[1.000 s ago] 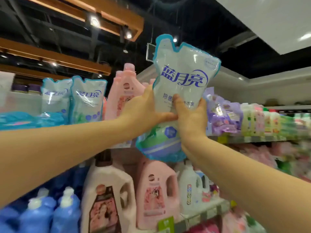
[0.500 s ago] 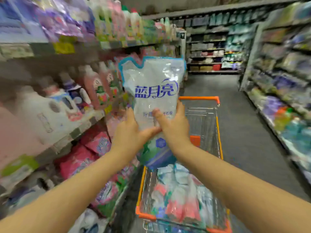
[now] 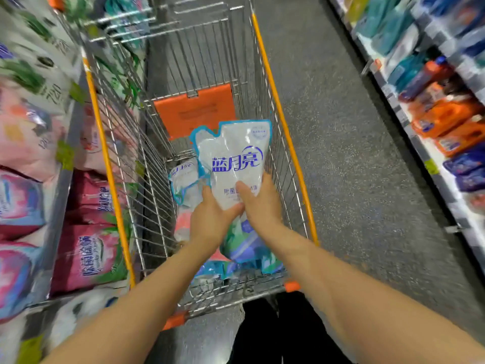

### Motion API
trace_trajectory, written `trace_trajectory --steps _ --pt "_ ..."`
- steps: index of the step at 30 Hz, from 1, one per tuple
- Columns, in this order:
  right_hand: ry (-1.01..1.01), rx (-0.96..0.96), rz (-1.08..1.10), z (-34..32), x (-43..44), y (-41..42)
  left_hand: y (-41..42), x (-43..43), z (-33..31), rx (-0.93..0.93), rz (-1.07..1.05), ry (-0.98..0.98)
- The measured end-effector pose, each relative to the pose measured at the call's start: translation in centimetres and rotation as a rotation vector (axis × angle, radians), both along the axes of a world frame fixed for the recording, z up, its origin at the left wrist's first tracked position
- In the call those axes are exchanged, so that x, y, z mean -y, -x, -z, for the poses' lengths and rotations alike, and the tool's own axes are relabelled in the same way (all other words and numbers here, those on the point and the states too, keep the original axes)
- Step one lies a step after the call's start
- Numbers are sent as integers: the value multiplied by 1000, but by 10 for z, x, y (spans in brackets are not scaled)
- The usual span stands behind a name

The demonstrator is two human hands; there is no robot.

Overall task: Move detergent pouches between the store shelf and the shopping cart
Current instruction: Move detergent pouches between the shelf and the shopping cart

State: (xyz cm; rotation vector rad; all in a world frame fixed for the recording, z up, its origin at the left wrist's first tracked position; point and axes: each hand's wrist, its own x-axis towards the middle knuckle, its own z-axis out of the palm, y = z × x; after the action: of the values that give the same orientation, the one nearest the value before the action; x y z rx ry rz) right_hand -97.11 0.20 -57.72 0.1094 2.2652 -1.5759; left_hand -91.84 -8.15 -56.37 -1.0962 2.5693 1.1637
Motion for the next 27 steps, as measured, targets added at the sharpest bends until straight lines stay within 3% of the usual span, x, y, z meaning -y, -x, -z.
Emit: trace_trajectory --steps 6,12,20,24,27 --pt "-142 295 -110 92 4 -13 -13 8 94 138 -33 -113" --pt "-255 313 -211 139 3 -38 -36 29 145 295 -90 -179" --pt "-226 323 -236 138 0 -37 -50 26 148 274 -203 -265" --pt "-212 351 -184 117 -4 -33 -50 29 120 96 -310 -349" --pt "-244 268 -231 84 -2 -29 -50 33 86 -14 -326 -322"
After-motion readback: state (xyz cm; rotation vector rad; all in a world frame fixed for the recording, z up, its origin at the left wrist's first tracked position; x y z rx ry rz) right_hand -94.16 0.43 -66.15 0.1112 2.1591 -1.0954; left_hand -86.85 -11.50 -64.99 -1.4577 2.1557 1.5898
